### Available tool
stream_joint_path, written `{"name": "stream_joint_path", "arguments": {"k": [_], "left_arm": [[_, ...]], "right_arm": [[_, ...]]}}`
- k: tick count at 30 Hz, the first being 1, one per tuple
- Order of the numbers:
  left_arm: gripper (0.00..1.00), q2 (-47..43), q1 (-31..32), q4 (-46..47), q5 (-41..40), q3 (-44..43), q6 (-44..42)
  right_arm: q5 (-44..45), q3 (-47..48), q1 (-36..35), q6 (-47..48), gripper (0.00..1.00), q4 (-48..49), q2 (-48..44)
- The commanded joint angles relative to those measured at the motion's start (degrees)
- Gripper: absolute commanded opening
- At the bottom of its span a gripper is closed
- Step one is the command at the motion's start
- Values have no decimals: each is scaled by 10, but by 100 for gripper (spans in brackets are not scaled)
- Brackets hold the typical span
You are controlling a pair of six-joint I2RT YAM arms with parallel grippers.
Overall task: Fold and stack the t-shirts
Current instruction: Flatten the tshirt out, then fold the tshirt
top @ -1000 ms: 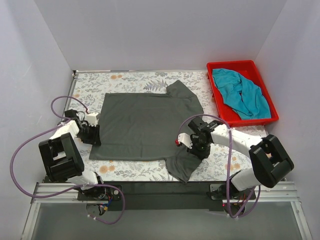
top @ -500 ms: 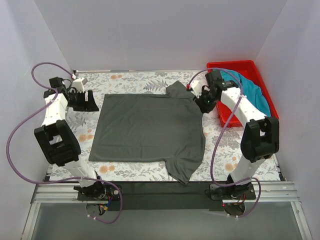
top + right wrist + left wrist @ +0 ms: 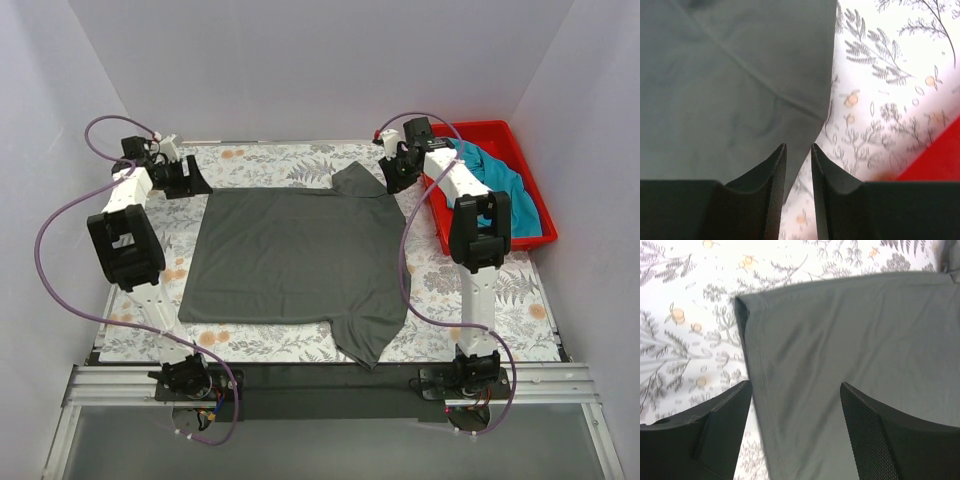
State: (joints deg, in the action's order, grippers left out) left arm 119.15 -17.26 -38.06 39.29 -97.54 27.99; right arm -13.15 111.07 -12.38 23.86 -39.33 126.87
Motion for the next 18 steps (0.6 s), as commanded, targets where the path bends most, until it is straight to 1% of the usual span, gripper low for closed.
{"name": "stream_joint_path", "arguments": {"k": [1,5,7,18], "left_arm": [[71,21,15,38,-19,-41,27],[72,69,22,43,-33,-77,39],[72,93,22,43,-38,-99,44],[74,166,27,45,-52,-172,47]], "right_arm": [[-4,53,-1,-26,34,48,36],[2,77,0,-33,38,75,71],[6,85,-1,-34,38,85,90],[-24,111,0,-55,42,114,134]]}}
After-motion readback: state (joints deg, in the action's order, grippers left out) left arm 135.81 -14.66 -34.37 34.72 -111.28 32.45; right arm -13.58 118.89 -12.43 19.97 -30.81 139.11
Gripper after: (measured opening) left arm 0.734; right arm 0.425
